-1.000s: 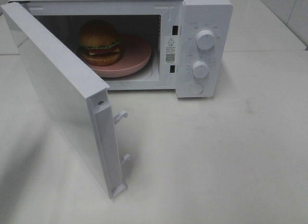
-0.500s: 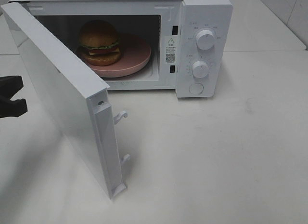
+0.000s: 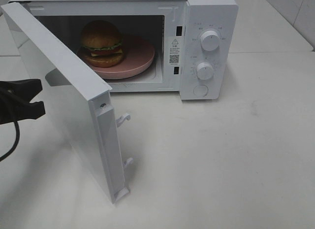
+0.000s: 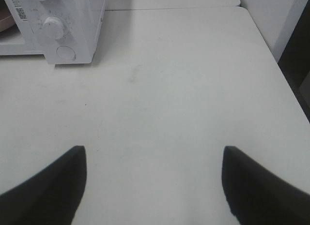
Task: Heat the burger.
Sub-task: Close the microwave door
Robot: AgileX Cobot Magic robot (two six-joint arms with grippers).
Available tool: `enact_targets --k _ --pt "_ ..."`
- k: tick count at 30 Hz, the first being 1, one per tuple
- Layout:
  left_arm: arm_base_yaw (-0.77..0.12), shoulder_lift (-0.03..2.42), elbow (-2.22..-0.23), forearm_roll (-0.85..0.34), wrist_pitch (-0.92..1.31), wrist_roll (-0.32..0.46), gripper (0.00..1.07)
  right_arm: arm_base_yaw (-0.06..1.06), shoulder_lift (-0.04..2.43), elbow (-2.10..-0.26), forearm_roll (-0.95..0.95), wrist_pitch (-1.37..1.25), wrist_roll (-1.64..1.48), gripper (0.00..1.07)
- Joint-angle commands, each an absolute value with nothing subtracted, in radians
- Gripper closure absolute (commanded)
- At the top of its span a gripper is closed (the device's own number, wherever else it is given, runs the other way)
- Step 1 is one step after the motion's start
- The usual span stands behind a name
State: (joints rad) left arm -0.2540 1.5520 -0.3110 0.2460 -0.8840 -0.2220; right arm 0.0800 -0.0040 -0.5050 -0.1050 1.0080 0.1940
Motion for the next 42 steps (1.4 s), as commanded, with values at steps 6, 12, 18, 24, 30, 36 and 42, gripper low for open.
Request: enact_targets --k 6,12,18,24,30,36,42 --pt "-0.395 1.631 -0.381 0.092 -0.91 -0.161 1.07 0.076 -0.031 -0.5 -0.107 0.998 0.192 0.32" --pt "-0.475 1.679 -0.444 0.049 -0.908 -0.151 1.07 0.076 -0.031 -0.5 -0.107 0.998 0.192 0.32" --pt "-0.554 1.737 -0.531 0.0 -0.886 -0.148 1.07 0.076 -0.031 -0.5 -0.107 0.998 0.192 0.32" --pt "-0.63 1.782 -0.653 -0.113 -0.809 -0.087 1.07 0.076 -0.031 -0.5 -0.107 0.998 0.192 0.32" --pt "-0.689 1.83 -0.769 -0.256 -0.748 0.038 1.07 0.076 -0.031 -0.5 -0.107 0.998 0.192 0.32" --pt "-0.717 1.883 -0.869 -0.358 -0.712 0.109 1.07 0.076 -0.031 -0.5 -0.107 0.998 0.192 0.32" --pt "-0.726 1.929 -0.972 -0.423 -0.687 0.126 1.07 0.076 -0.031 -0.5 -0.107 0.998 0.192 0.32"
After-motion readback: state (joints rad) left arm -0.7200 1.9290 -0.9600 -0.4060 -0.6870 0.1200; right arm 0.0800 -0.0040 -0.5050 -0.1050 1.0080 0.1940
